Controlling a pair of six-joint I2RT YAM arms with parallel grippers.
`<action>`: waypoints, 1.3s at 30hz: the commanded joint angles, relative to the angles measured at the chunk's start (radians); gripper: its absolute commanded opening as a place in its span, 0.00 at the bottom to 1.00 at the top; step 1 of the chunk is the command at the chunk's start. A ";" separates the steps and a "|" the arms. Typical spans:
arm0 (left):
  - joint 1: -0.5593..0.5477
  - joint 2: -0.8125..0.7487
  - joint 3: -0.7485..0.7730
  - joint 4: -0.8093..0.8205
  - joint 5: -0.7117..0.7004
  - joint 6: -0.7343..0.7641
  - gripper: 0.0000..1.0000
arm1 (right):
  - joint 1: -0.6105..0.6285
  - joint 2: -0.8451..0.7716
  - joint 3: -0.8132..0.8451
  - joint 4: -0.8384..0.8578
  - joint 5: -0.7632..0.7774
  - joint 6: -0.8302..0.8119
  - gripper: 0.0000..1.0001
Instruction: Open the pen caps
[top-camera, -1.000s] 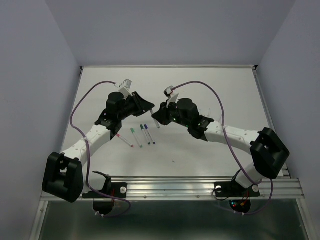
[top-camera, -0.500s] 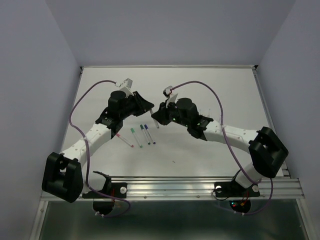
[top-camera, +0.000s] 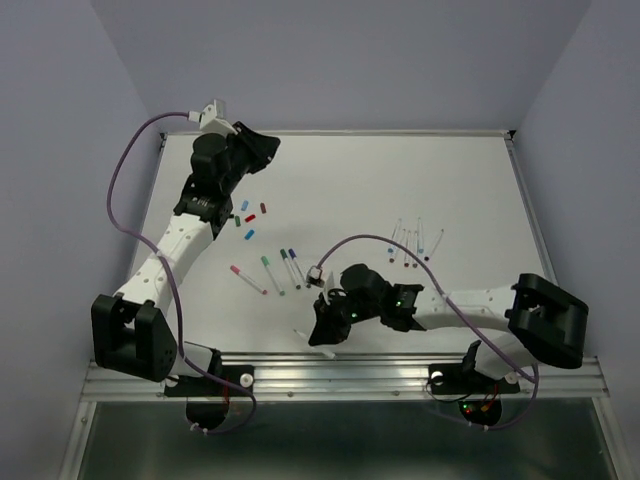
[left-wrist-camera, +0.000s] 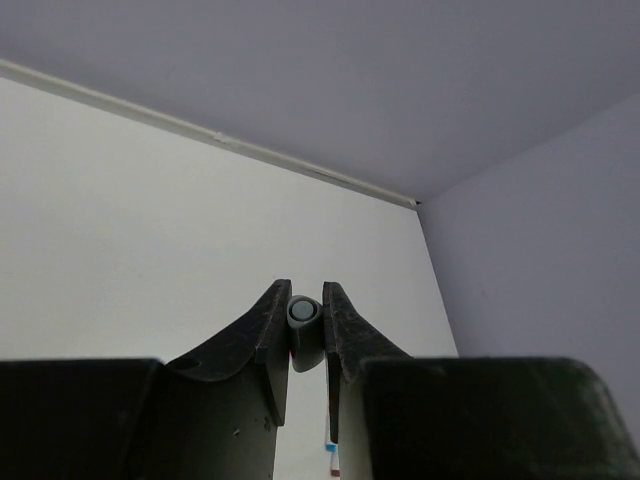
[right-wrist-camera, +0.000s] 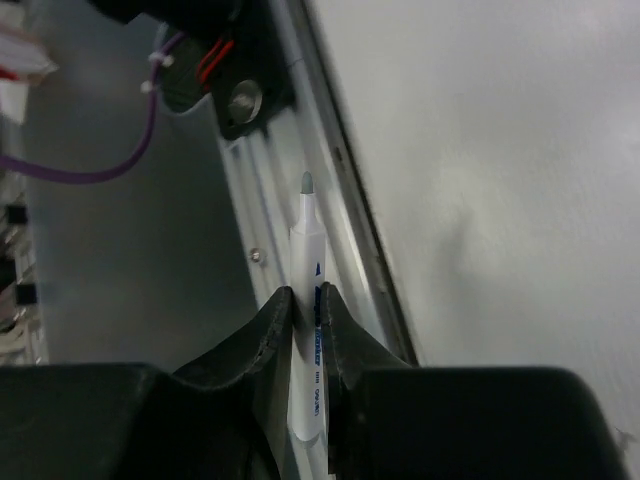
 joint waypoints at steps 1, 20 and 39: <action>0.018 -0.011 0.019 -0.010 -0.038 0.042 0.00 | -0.041 -0.153 0.001 -0.005 0.189 0.032 0.01; 0.076 0.149 -0.110 -0.446 -0.442 0.151 0.11 | -0.503 -0.236 0.056 -0.326 0.693 0.044 0.01; 0.100 0.361 -0.021 -0.463 -0.439 0.158 0.60 | -0.601 -0.182 0.125 -0.384 0.809 0.024 0.01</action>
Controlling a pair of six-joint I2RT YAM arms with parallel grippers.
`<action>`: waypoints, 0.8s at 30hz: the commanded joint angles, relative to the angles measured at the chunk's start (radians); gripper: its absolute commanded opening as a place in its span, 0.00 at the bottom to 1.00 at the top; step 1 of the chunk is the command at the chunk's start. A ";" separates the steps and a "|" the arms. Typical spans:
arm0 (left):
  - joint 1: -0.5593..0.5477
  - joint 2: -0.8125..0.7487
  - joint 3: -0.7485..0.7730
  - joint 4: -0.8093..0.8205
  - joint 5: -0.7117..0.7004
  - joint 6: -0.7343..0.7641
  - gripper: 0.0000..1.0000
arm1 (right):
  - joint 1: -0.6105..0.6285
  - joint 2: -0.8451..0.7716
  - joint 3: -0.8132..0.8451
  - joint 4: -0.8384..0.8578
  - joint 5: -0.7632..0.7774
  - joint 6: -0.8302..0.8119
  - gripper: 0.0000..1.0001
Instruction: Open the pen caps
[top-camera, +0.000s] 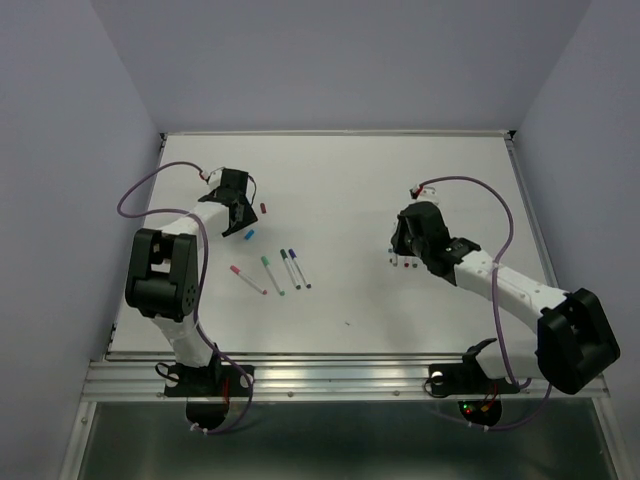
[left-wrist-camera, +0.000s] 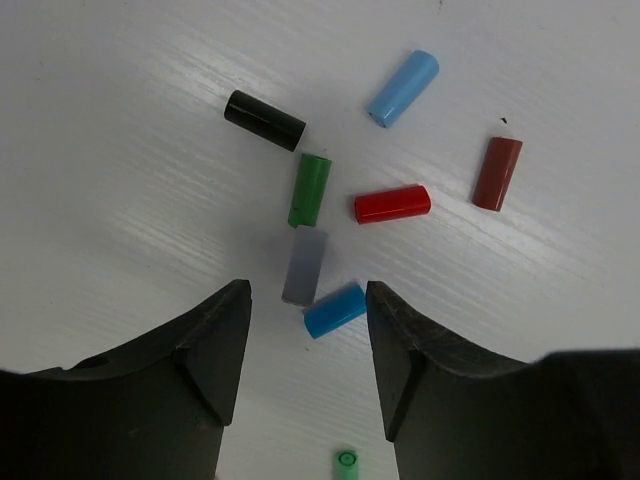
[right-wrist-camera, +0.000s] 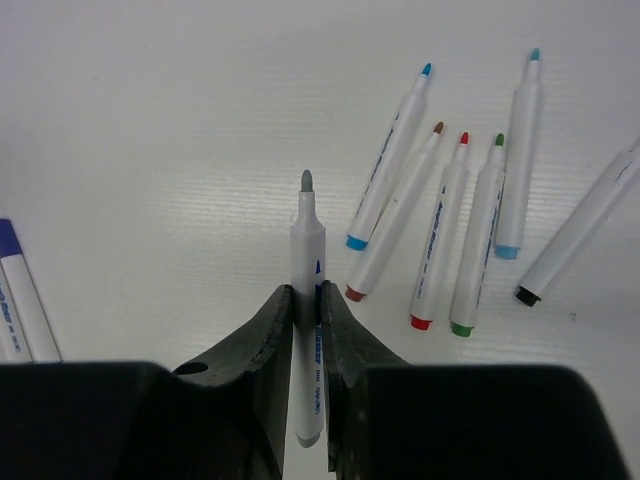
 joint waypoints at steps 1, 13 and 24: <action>0.007 -0.008 0.046 -0.004 -0.012 0.010 0.61 | -0.026 0.008 0.049 -0.013 0.055 -0.008 0.01; 0.007 -0.258 -0.015 0.035 0.106 0.026 0.99 | -0.075 0.170 0.137 -0.048 0.190 0.058 0.05; 0.007 -0.439 -0.091 0.029 0.098 0.020 0.99 | -0.105 0.290 0.164 -0.050 0.216 0.081 0.13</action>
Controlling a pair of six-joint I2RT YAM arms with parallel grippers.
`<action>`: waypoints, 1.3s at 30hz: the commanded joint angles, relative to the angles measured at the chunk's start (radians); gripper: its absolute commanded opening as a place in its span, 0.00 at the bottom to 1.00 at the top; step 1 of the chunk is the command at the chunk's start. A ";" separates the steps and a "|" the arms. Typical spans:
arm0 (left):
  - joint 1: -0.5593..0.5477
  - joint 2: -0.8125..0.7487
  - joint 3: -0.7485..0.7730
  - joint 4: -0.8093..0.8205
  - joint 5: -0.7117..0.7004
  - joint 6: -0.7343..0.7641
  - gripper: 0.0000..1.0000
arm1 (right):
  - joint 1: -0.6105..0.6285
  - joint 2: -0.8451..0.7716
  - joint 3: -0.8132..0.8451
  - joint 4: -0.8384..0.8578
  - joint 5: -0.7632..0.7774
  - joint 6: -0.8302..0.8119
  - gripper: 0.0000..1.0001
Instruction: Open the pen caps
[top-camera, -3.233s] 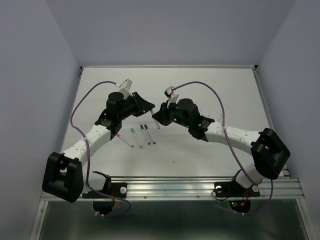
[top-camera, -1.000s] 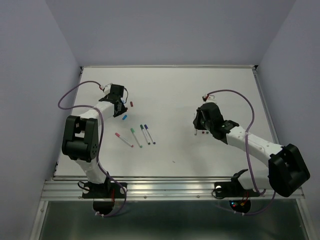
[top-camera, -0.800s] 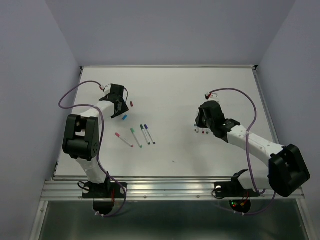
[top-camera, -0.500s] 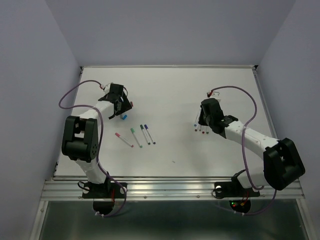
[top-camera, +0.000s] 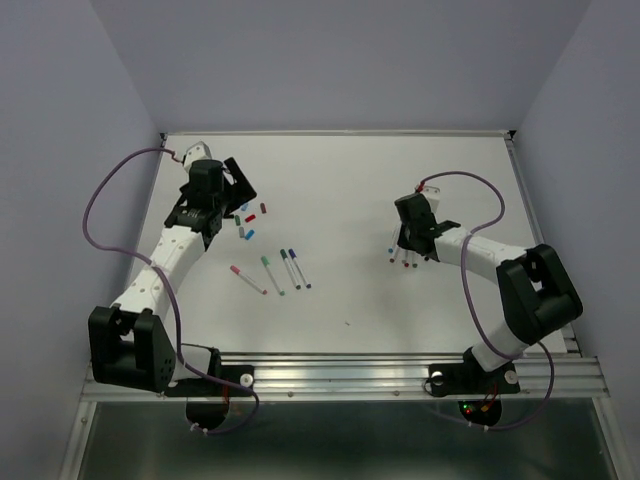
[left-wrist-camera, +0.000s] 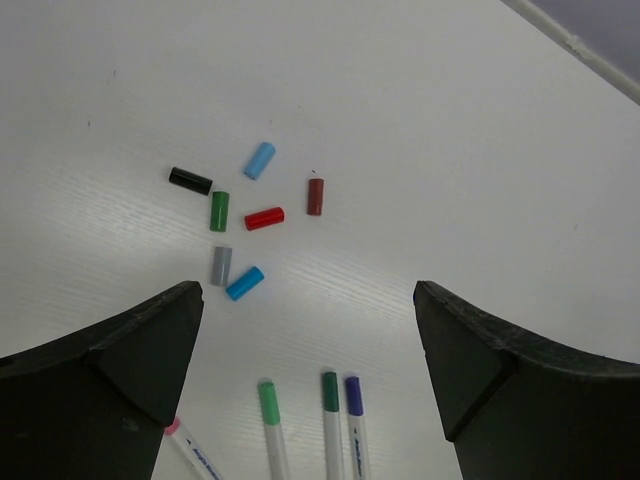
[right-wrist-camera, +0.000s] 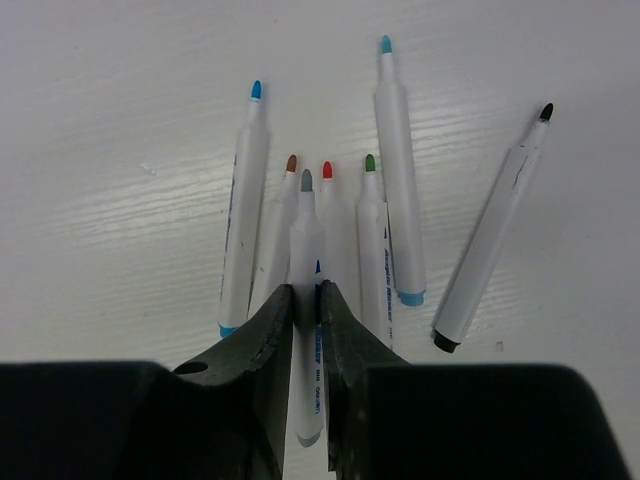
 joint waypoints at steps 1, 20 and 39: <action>0.003 -0.010 -0.040 -0.010 -0.004 0.007 0.99 | -0.015 0.007 0.047 0.002 0.045 0.026 0.16; 0.003 -0.042 -0.069 0.014 0.028 -0.001 0.99 | 0.042 -0.068 0.070 0.063 -0.217 -0.124 0.95; 0.003 -0.067 -0.111 0.028 0.032 -0.010 0.99 | 0.479 0.266 0.381 0.025 -0.241 -0.324 1.00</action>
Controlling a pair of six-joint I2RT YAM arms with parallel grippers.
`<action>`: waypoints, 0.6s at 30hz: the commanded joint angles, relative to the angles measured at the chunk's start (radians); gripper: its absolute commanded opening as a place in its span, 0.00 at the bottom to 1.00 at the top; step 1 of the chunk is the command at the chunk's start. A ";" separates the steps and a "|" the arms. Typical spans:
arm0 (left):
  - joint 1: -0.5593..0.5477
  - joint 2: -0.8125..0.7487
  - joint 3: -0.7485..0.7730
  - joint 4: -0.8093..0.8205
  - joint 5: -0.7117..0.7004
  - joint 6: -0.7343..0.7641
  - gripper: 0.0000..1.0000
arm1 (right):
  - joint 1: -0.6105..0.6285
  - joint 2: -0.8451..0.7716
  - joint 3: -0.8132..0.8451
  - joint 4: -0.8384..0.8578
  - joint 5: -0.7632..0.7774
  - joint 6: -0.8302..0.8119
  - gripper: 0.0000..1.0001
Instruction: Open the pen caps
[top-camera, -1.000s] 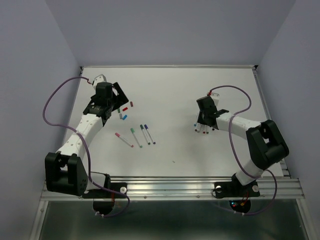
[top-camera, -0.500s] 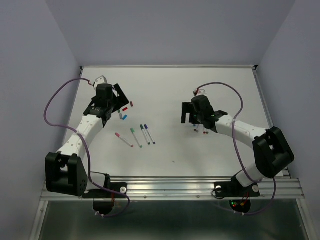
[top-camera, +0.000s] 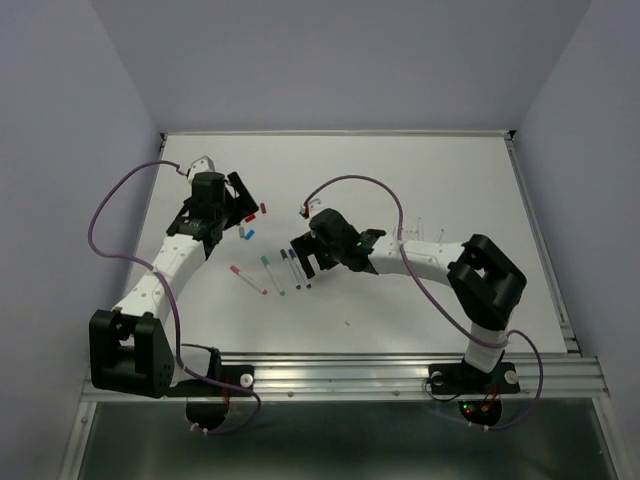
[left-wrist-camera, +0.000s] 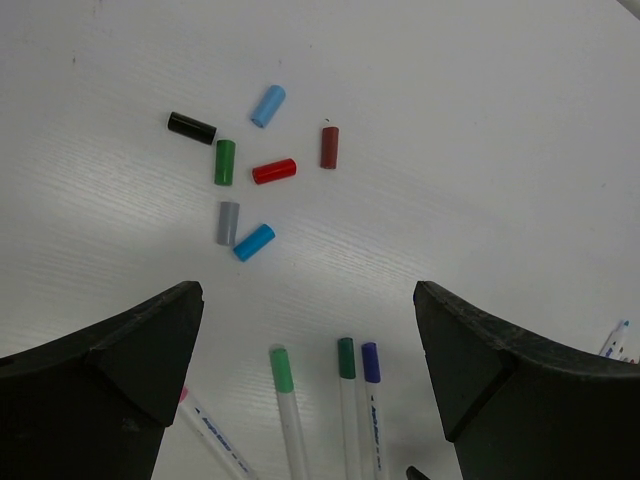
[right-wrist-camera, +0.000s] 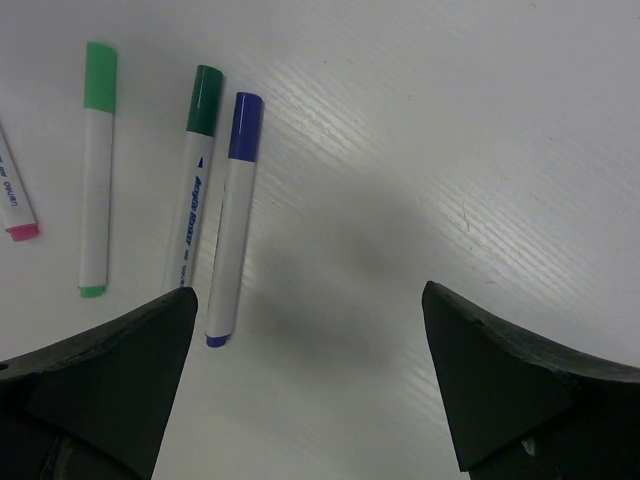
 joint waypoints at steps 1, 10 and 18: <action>0.003 -0.036 -0.006 0.028 -0.012 -0.003 0.99 | 0.030 0.049 0.087 -0.023 0.026 -0.049 1.00; 0.003 -0.033 -0.009 0.030 -0.010 -0.004 0.99 | 0.072 0.158 0.167 -0.032 0.095 -0.053 1.00; 0.003 -0.049 -0.014 0.028 -0.012 -0.003 0.99 | 0.081 0.218 0.190 -0.049 0.173 -0.014 0.99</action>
